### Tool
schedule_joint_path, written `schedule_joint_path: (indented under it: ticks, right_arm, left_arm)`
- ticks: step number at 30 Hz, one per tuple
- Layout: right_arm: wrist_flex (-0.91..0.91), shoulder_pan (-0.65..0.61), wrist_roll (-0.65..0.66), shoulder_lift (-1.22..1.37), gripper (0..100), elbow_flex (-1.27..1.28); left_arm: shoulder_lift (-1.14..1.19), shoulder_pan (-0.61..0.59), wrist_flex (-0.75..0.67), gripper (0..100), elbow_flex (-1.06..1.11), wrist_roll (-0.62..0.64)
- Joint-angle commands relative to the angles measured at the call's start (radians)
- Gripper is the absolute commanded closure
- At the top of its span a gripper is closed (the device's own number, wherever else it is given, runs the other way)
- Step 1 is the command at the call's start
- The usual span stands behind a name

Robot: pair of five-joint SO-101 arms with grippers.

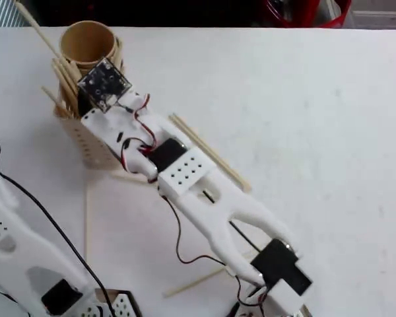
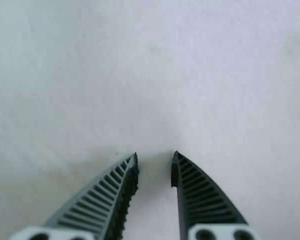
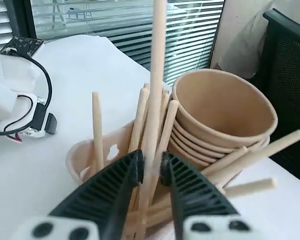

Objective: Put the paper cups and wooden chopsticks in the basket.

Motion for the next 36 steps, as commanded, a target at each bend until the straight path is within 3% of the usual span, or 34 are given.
schedule_joint_path:
  ticks: [1,6,11,16,19,25,30,36]
  right_arm:
    - [0.025,0.016,0.014,-0.140,81.0,0.058]
    - [0.188,0.016,0.008,-0.289,85.8,0.095]
    - [0.591,0.051,0.026,-0.509,93.1,0.092]
    - [0.941,0.105,0.292,-0.547,88.4,0.104]
    - [1.029,0.107,0.413,-0.493,83.7,0.172]
    - [0.908,0.058,0.565,-0.303,81.7,0.379]
    - [0.697,0.050,0.566,-0.122,81.7,0.404]
    - [0.613,0.054,0.566,0.107,81.8,0.339]
  left_arm:
    - [0.110,-0.033,0.005,87,0.009,0.008]
    - [0.110,-0.031,0.006,87,0.009,0.008]
    - [0.111,-0.036,0.006,87,0.011,0.008]
    - [0.111,-0.039,0.008,87,0.017,0.008]
    - [0.111,-0.038,0.009,87,0.018,0.008]
    - [0.111,-0.038,0.009,87,0.018,0.008]
    - [0.111,-0.038,0.009,87,0.018,0.008]
    - [0.111,-0.038,0.008,87,0.018,0.008]
